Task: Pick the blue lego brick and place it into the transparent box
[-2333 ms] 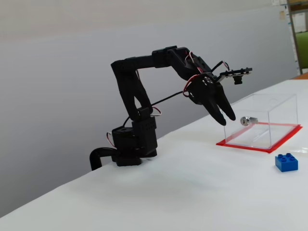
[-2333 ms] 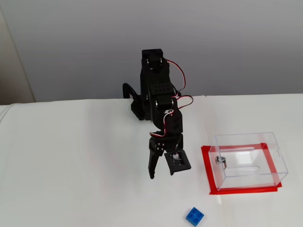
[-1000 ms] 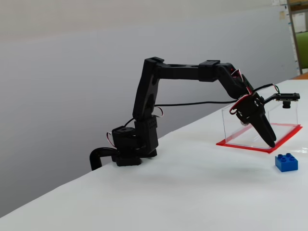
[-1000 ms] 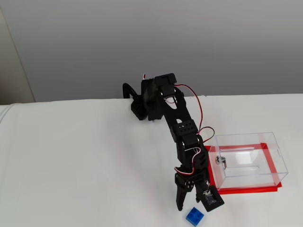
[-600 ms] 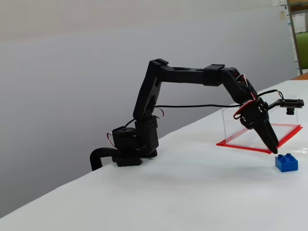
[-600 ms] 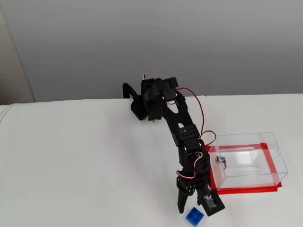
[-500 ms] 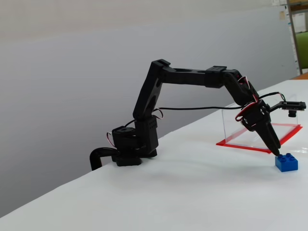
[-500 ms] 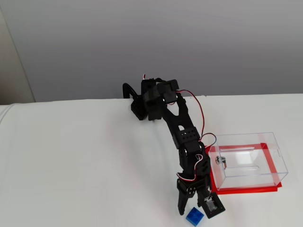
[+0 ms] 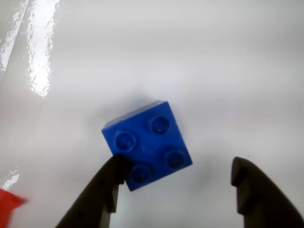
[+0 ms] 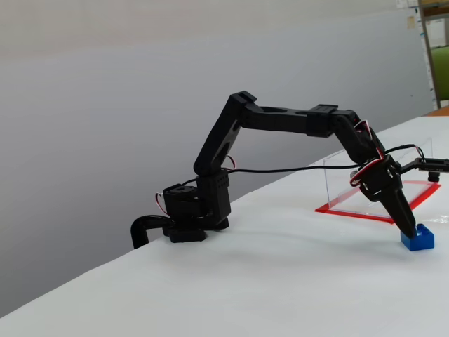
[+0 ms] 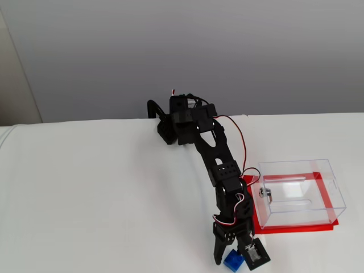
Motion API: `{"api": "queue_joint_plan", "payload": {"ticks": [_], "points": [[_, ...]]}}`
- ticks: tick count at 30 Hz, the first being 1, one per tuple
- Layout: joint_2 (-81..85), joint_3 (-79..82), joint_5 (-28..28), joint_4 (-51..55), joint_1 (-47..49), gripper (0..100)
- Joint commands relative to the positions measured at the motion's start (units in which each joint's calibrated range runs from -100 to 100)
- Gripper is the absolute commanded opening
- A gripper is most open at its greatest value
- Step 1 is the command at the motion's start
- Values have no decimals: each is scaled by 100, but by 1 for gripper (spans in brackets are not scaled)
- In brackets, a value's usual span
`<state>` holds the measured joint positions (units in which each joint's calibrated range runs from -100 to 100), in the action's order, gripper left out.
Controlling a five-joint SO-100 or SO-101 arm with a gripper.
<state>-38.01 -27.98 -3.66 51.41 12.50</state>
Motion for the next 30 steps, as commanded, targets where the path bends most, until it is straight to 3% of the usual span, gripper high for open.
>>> {"api": "queue_joint_plan", "payload": {"ticks": [1,30], "points": [[72,-511,64,-41,11,25],[-649,-1036,69,-15,114,24]]}}
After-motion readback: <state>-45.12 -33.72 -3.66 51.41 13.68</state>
